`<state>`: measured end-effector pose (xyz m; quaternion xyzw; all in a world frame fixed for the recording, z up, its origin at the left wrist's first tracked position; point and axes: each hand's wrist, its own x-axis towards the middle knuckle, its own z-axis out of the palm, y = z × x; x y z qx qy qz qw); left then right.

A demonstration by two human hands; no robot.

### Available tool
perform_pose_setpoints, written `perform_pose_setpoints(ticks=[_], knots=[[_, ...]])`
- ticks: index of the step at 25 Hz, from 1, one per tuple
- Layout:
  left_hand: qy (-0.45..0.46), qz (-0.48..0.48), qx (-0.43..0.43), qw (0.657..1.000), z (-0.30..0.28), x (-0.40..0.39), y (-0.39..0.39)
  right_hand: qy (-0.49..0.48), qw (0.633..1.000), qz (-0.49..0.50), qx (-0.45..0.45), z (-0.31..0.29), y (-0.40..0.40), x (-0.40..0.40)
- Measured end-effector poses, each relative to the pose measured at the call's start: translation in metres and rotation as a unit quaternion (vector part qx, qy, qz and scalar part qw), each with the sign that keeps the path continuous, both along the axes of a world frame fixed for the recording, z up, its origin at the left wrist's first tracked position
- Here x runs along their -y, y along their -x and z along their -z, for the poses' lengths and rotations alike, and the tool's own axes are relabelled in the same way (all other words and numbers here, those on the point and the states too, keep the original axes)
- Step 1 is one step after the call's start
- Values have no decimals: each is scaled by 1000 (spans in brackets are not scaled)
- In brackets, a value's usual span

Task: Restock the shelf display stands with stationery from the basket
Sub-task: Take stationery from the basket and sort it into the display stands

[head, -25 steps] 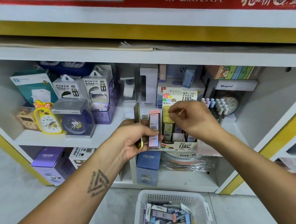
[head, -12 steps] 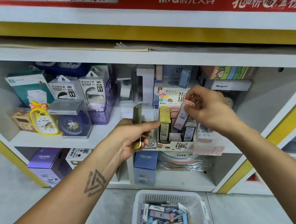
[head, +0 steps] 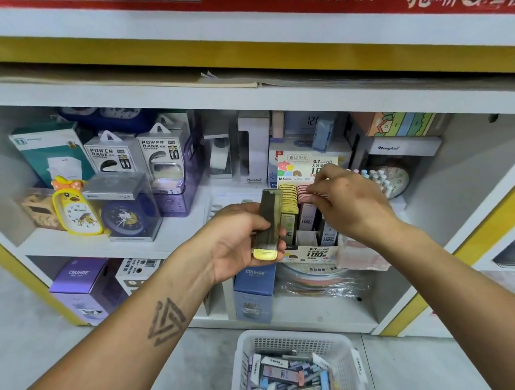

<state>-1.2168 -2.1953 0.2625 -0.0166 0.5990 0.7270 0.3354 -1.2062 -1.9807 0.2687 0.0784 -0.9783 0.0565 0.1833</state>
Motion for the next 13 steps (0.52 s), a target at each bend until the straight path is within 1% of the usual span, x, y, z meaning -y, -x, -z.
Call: perform_pose_setpoints(ticks=[1, 2, 3, 4, 5, 6, 7, 8, 9, 10, 12, 13], knots=[[7, 0, -14, 1000, -1, 0, -1, 18, 1000, 3, -2, -1, 1, 1], [13, -3, -23, 1000, -1, 0, -2, 70, 998, 1, -2, -1, 1, 3], [19, -5, -29, 999, 0, 0, -2, 158, 987, -1, 10, -2, 2, 6], [25, -7, -35, 999, 0, -1, -3, 261, 965, -8, 35, -5, 1, 11], [26, -8, -38, 999, -1, -2, -3, 338, 939, -26, 63, -9, -2, 17], [20, -13, -37, 999, -2, -2, -3, 355, 930, -61, 74, -12, -6, 22], [8, -23, -35, 999, -3, -3, -3, 312, 941, -108, 70, -14, -10, 24], [-1, -38, -34, 999, -3, -3, -2, 233, 957, -159, 61, -17, -14, 26], [-5, -55, -37, 998, -4, -2, 0, 149, 965, -208, 49, -18, -18, 29], [-2, -71, -43, 997, -4, -2, 2, 95, 965, -238, 53, -18, -21, 31], [5, -86, -54, 995, -3, -2, 5, 67, 965, -241, 78, -17, -25, 33], [3, -83, -56, 995, -2, -3, 4, 64, 967, -235, 72, -17, -27, 35]])
